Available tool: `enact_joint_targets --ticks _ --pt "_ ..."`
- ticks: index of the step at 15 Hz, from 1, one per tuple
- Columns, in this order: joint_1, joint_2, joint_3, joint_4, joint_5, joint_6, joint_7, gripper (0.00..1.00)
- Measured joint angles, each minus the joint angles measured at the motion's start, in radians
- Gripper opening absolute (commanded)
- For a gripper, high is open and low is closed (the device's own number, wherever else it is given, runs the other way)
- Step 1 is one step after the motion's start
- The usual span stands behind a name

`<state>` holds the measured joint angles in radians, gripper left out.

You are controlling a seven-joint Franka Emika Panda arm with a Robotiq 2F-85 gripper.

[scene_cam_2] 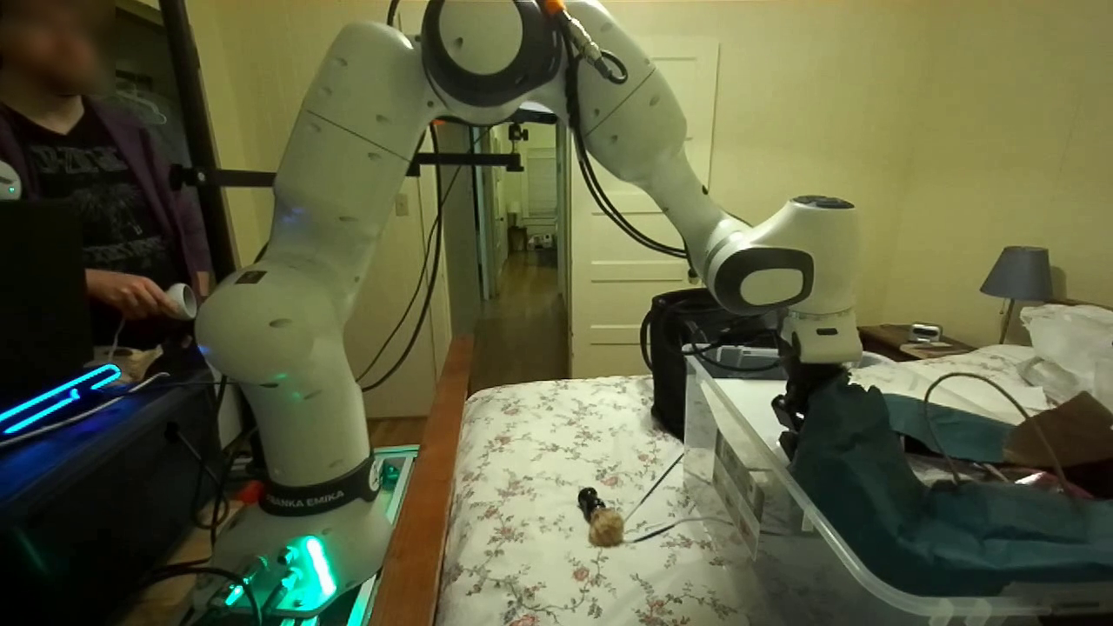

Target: Put the writing pad on the side of the storage crate

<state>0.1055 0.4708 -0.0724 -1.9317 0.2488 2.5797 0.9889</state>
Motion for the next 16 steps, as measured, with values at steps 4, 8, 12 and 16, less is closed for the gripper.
enact_joint_targets --ticks 4,8,12,16 --pt "0.0 0.003 0.002 0.007 0.0 -0.01 -0.008 0.1" --pt "0.016 -0.028 -0.004 0.004 -0.069 -0.014 -0.015 0.1" --pt "0.068 -0.14 -0.023 -0.016 -0.217 -0.045 0.009 0.1" --pt "0.101 -0.231 -0.019 -0.017 -0.342 -0.076 0.075 0.1"
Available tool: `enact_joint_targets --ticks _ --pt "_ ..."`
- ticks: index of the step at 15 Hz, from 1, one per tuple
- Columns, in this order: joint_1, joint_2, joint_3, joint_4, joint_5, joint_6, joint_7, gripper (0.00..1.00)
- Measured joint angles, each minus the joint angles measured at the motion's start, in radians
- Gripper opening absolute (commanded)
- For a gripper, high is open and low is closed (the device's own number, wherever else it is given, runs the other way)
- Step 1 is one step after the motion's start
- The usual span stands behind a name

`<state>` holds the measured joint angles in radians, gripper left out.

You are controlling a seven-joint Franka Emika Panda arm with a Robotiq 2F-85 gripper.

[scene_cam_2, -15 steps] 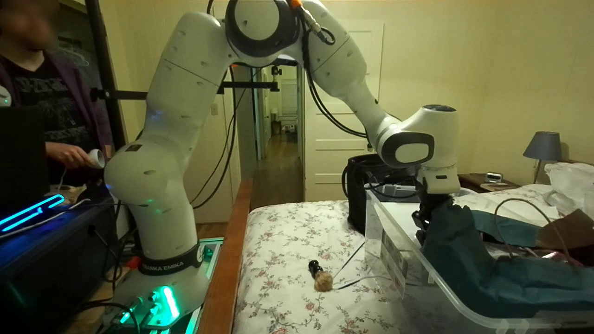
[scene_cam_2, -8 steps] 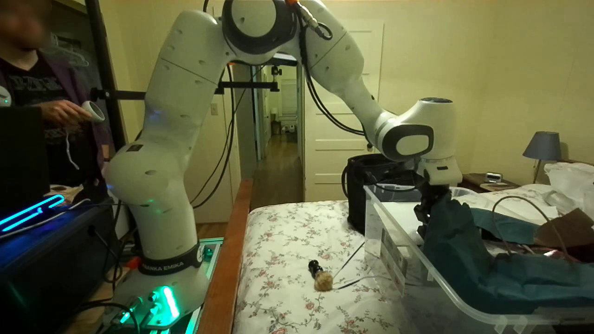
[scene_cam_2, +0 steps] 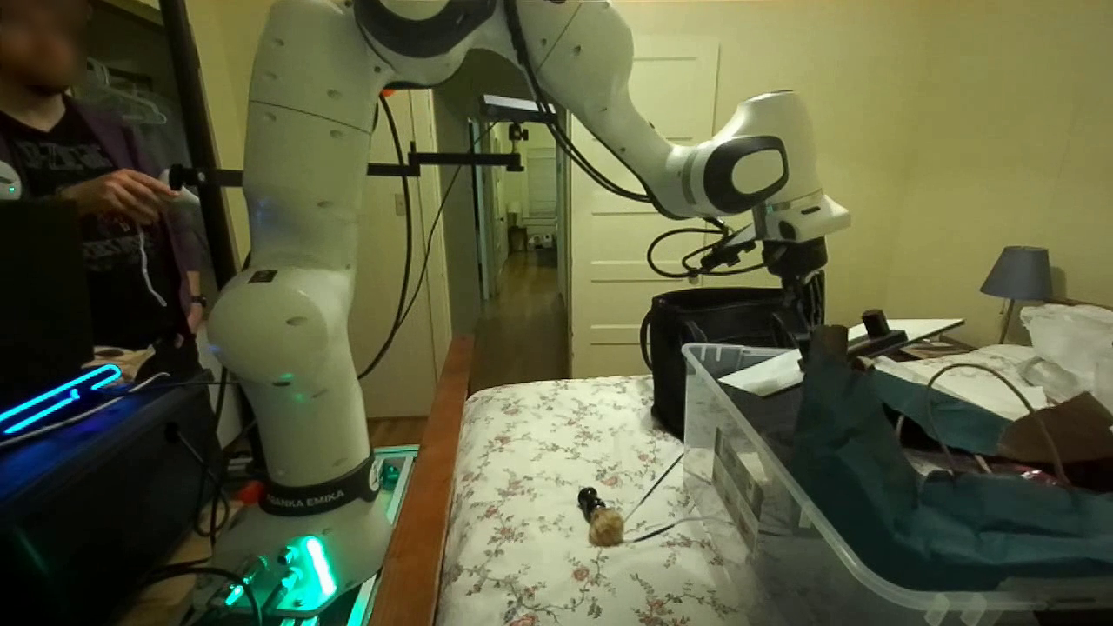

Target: Put the writing pad on the side of the storage crate

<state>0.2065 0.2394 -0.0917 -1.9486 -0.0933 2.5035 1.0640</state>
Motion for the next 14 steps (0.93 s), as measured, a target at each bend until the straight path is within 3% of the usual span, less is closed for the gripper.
enact_joint_targets --ticks 6,14 --pt "0.007 -0.073 0.033 0.017 -0.14 0.0 0.065 0.1" --pt "0.004 -0.111 0.1 0.055 -0.144 -0.002 0.079 0.09"
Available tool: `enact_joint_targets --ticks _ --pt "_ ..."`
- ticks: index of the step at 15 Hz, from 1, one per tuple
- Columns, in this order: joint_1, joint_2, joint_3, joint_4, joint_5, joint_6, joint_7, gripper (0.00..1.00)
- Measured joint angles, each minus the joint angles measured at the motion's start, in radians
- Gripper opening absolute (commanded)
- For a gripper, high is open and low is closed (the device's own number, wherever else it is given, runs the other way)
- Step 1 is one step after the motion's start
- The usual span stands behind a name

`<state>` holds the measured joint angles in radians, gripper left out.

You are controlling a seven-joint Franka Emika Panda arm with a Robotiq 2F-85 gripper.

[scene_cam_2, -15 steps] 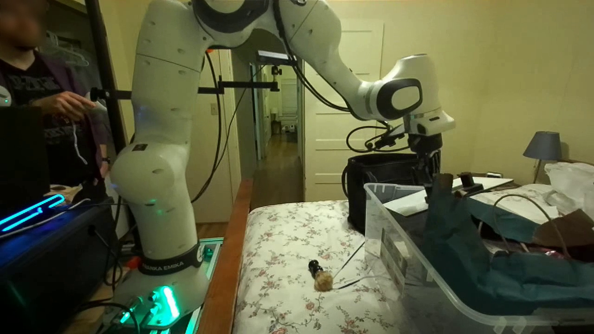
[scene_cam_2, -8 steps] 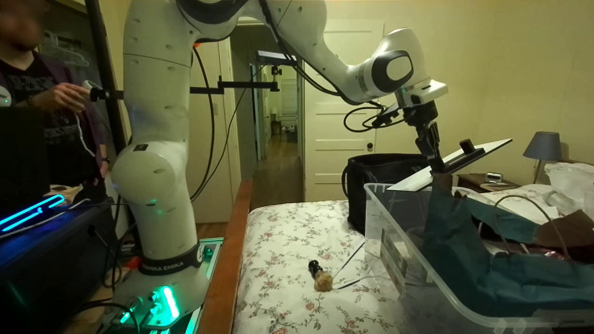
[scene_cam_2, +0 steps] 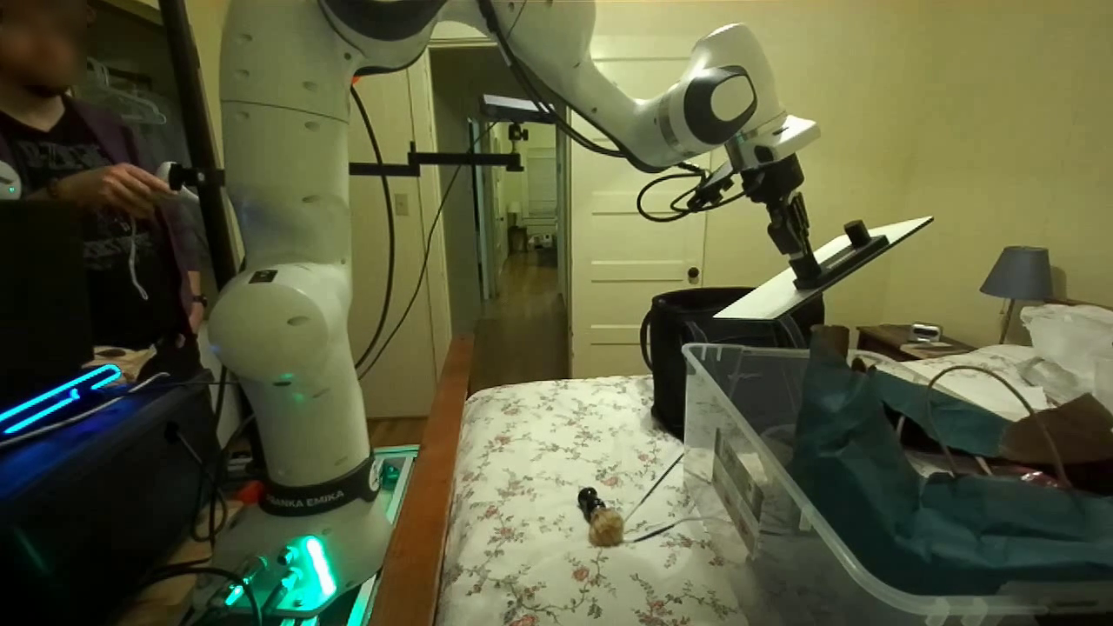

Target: Put the writing pad on the side of the storage crate

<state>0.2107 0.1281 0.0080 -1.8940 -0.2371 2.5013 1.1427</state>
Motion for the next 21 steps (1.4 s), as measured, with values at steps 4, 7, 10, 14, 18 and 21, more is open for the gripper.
enact_joint_targets --ticks 4,7,10,14,18,21 --pt "-0.022 0.0 0.024 -0.004 0.14 -0.033 -0.069 0.07" --pt "-0.044 -0.005 0.036 -0.012 0.265 -0.128 -0.166 0.07" --pt "-0.071 -0.007 0.035 -0.012 0.316 -0.295 -0.247 0.08" --pt "-0.111 -0.005 0.029 0.001 0.314 -0.478 -0.376 0.07" --pt "-0.124 0.004 0.028 0.001 0.315 -0.5 -0.452 0.3" --pt "-0.123 0.012 0.029 -0.001 0.314 -0.5 -0.45 0.07"
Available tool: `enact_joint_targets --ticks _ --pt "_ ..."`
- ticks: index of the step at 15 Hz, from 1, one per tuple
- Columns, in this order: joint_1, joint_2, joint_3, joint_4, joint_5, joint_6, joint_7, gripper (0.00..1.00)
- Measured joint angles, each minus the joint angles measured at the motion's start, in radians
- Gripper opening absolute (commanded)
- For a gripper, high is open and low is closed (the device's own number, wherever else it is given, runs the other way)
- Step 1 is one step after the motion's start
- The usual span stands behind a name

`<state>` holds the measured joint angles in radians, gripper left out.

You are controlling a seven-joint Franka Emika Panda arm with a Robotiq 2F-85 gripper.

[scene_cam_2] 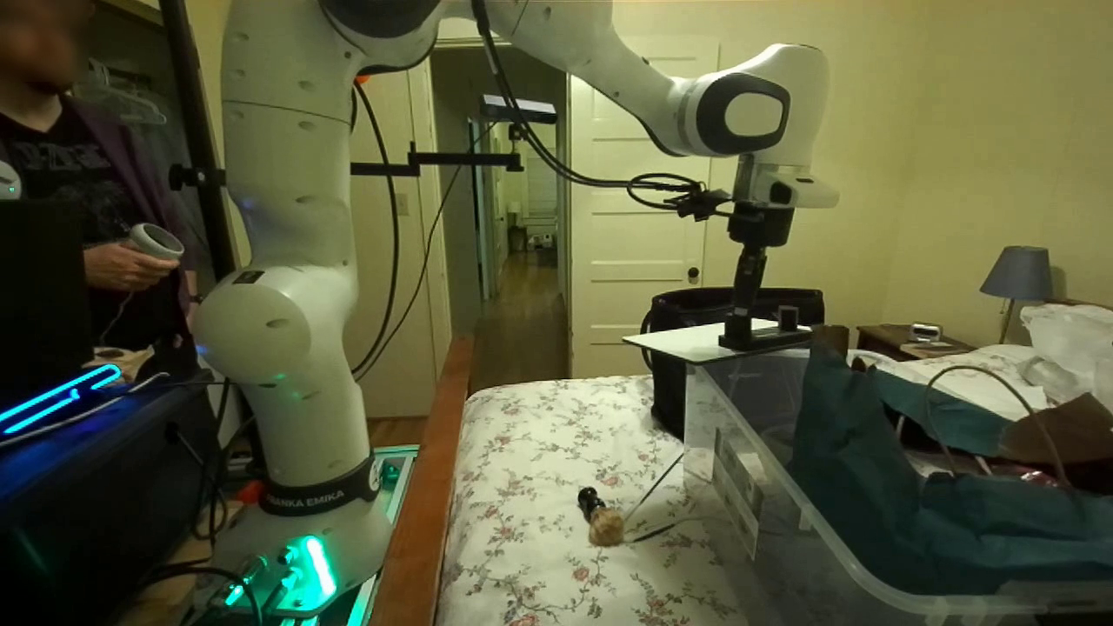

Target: Put the writing pad on the side of the storage crate

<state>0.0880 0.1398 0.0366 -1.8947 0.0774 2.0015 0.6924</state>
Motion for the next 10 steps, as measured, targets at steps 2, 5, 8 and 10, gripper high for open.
enact_joint_targets --ticks 2,5,8,10 --pt "0.001 0.011 0.003 0.002 -0.001 0.0 -0.043 0.07" --pt "0.005 0.04 0.007 0.03 -0.002 -0.009 -0.14 0.07" --pt "0.005 0.073 0.006 0.07 -0.002 -0.016 -0.224 0.07" --pt "0.004 0.098 0.004 0.102 -0.002 -0.022 -0.268 0.07"
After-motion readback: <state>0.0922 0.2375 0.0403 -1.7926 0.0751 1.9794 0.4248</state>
